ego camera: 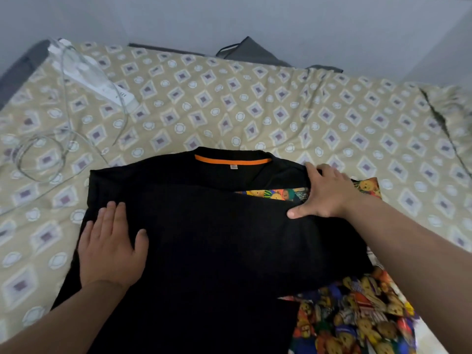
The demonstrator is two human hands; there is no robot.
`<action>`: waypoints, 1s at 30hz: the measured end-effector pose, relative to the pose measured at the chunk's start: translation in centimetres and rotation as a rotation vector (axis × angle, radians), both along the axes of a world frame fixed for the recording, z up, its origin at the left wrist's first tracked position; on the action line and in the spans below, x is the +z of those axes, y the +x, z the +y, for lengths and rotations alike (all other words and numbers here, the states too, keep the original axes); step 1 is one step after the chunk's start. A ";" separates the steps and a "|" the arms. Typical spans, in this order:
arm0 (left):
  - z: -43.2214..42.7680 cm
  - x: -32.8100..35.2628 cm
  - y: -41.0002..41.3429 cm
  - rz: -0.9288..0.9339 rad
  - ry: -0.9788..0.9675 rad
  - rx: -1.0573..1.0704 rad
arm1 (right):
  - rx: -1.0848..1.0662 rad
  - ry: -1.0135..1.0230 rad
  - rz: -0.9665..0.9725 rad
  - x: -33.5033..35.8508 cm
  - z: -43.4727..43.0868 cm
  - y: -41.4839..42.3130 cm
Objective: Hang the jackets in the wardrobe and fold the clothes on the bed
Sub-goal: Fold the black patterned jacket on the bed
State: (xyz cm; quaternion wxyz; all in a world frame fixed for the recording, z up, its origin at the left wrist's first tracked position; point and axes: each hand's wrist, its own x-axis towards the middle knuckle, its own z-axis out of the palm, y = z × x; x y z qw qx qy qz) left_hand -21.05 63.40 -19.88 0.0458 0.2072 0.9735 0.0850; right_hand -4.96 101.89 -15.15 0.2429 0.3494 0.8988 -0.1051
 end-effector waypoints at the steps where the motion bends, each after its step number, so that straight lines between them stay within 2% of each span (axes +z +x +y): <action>1: 0.2 0.9 -0.4 0.010 -0.006 -0.011 | 0.013 0.001 -0.034 -0.1 0.0 -0.5; 3: 1.7 2.8 -3.0 0.086 -0.031 -0.136 | 0.030 0.052 -0.044 -1.2 0.0 -0.8; 4: 3.0 4.1 -5.1 0.085 -0.119 -0.229 | 0.027 0.057 -0.052 -1.5 0.0 -0.9; 6: 5.5 5.7 -9.2 -0.050 -0.387 -0.347 | 0.013 0.022 -0.057 -1.6 0.3 -1.1; 7: 6.8 6.5 -10.9 -0.176 -0.438 -0.358 | 0.001 0.003 -0.042 -1.6 0.4 -1.3; 9: 9.3 7.4 -12.6 -0.328 -0.475 -0.374 | -0.030 -0.038 -0.036 -1.4 0.7 -1.5; 11: 10.7 7.3 -12.5 -0.343 -0.480 -0.389 | -0.044 -0.044 -0.029 -1.5 0.9 -1.6; 14: 10.5 5.9 -11.5 -0.357 -0.442 -0.414 | -0.044 -0.030 0.012 -1.9 0.7 -1.2; 18: 8.9 4.3 -11.5 -0.513 -0.170 -0.253 | -0.050 -0.026 0.061 -2.0 0.7 -0.8; 20: 8.5 4.0 -11.4 -0.527 -0.090 -0.185 | -0.049 -0.011 0.061 -1.6 0.5 -1.0; 24: 7.9 4.4 -9.6 -0.394 -0.117 -0.168 | -0.041 0.047 0.027 -0.1 -1.7 -0.2; 27: 5.3 5.3 -5.9 -0.235 -0.067 -0.176 | -0.047 0.067 0.206 0.8 -5.1 2.8; 30: 2.2 6.9 -2.3 -0.145 0.062 -0.189 | -0.012 0.082 0.334 2.2 -8.3 7.0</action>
